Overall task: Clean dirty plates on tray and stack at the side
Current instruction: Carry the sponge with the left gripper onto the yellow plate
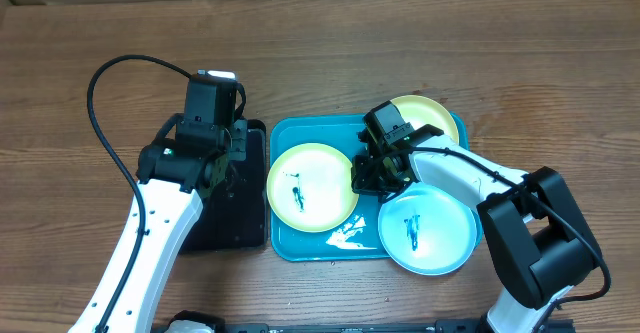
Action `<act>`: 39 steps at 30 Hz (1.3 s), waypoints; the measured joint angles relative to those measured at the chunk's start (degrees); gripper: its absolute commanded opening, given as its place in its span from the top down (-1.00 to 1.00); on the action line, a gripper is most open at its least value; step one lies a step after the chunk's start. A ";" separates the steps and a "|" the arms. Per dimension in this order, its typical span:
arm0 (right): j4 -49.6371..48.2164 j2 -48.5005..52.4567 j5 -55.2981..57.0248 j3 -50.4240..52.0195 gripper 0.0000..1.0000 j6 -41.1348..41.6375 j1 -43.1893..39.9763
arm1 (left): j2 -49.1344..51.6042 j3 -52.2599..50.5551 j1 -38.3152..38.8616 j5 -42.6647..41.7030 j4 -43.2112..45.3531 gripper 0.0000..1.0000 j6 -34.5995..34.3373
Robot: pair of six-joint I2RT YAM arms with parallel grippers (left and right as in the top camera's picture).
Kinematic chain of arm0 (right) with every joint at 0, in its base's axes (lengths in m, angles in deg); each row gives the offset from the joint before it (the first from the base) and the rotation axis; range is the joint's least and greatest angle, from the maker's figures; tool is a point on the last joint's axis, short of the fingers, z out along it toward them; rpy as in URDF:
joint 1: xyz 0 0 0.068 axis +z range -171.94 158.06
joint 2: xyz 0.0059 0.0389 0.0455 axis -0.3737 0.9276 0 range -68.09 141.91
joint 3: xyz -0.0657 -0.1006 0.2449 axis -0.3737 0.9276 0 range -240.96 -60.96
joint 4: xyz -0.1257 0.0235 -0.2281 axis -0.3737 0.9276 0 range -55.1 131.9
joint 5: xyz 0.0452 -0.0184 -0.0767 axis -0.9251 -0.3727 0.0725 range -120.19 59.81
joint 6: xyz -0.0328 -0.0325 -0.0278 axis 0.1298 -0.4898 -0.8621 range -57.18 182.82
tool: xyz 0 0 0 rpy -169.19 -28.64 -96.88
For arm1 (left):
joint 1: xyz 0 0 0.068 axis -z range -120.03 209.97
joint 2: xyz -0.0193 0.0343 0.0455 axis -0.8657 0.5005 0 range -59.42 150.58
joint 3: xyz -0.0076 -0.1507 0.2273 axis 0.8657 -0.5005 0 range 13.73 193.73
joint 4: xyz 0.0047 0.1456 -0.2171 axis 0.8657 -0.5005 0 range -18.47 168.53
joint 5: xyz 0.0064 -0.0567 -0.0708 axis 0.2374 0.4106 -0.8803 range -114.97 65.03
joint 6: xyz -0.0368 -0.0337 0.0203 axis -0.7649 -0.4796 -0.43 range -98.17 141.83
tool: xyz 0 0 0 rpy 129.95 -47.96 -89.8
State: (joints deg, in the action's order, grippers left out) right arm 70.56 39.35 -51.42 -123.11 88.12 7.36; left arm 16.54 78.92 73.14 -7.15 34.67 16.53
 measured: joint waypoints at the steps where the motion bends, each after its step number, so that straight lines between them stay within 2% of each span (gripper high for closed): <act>1: 0.02 0.00 0.00 0.00 0.92 -0.04 0.00 | 0.00 0.00 -0.02 0.31 -0.02 0.92 0.00; 6: 0.00 0.00 0.00 0.00 0.92 -0.02 0.00 | 0.00 0.00 -0.07 -2.08 -1.16 0.92 -0.09; 11: 0.09 0.00 0.17 0.00 0.92 -0.04 0.00 | 1.16 0.02 -0.85 -17.27 -4.35 0.92 -0.09; 16: 0.57 0.00 1.44 -0.17 0.92 -0.07 0.04 | 7.23 0.02 -0.87 -33.73 -5.57 0.92 -0.11; 22: 1.53 -0.02 3.65 -0.83 0.92 -0.07 0.37 | 16.26 0.02 0.50 -41.57 -5.53 0.92 -0.28; 26: 1.68 -0.02 4.09 -0.87 0.92 -0.04 0.37 | 20.72 0.02 2.78 -40.83 -3.93 0.92 -1.62; 34: 1.86 -0.02 4.83 -0.98 0.92 -0.07 0.37 | 28.63 0.02 5.22 -27.91 -0.66 0.92 -11.30; 39: 1.97 -0.07 5.22 -1.09 0.92 -0.07 0.37 | 29.40 0.09 5.84 -25.16 0.44 0.92 -13.81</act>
State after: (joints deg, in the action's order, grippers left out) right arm 72.53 39.28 -46.20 -124.21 88.06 7.73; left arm 45.94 79.01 78.97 -32.31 35.11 2.72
